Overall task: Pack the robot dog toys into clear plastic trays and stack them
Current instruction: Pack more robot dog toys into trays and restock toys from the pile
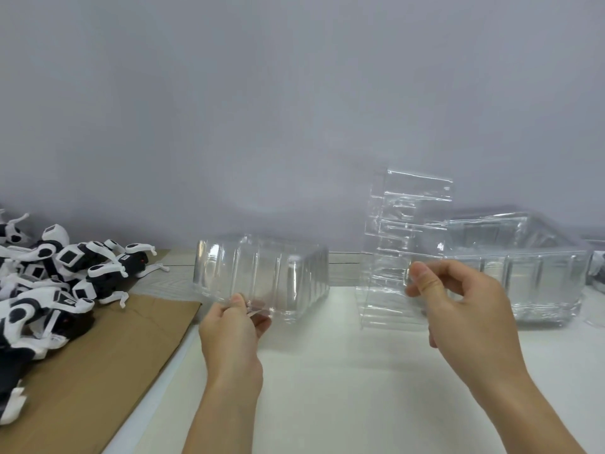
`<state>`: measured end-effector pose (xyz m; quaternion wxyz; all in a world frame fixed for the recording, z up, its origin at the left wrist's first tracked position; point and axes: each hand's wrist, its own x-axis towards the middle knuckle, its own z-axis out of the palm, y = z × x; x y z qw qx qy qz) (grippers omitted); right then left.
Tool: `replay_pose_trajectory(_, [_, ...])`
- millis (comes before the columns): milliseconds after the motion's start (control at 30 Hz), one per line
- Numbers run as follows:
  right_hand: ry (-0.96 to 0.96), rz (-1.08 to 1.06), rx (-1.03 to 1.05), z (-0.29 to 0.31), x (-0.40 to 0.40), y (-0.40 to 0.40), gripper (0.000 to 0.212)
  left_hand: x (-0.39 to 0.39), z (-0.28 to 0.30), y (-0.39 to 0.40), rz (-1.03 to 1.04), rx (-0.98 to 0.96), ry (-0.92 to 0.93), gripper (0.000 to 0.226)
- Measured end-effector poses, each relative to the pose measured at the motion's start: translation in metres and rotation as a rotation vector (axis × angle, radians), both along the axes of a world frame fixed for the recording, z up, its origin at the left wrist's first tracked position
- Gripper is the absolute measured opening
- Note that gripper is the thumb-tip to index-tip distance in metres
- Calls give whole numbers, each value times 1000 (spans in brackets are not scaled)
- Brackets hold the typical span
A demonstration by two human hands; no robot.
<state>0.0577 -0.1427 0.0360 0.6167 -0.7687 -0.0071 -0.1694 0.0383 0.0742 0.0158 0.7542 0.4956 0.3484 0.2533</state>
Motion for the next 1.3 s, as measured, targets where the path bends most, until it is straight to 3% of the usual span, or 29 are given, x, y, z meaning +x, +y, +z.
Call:
replay_pose_trajectory(33, [-2,-3,2,0,0,0,25,0,-1,0,-2,19,27,14])
replay_pose_trajectory(167, [-12,-12,6,1,0,-1,29,1,-4,0,16,112,119,52])
replay_pose_trajectory(333, [-46,-15,85,2,0,-4,26,2,-7,0,49,255,255,31])
replay_pose_trajectory(633, [-51,24,298,8,0,-10,23,4,-6,-6,6,482,127,16])
replay_pose_trajectory(733, [-64,36,322,10,-2,-11,23,5,-7,-12,-130,436,102,13])
replay_pose_trajectory(867, [-104,46,335,13,-5,-12,23,4,-5,-23,-382,467,124,25])
replay_pose_trajectory(967, [-127,60,344,15,-7,-13,22,1,-2,-23,-431,457,153,29])
replay_pose_trajectory(1133, [-185,132,255,23,-10,-20,28,0,3,-22,-363,500,124,26])
replay_pose_trajectory(1300, [-146,303,10,43,-16,-32,34,0,10,-18,-253,416,-80,27])
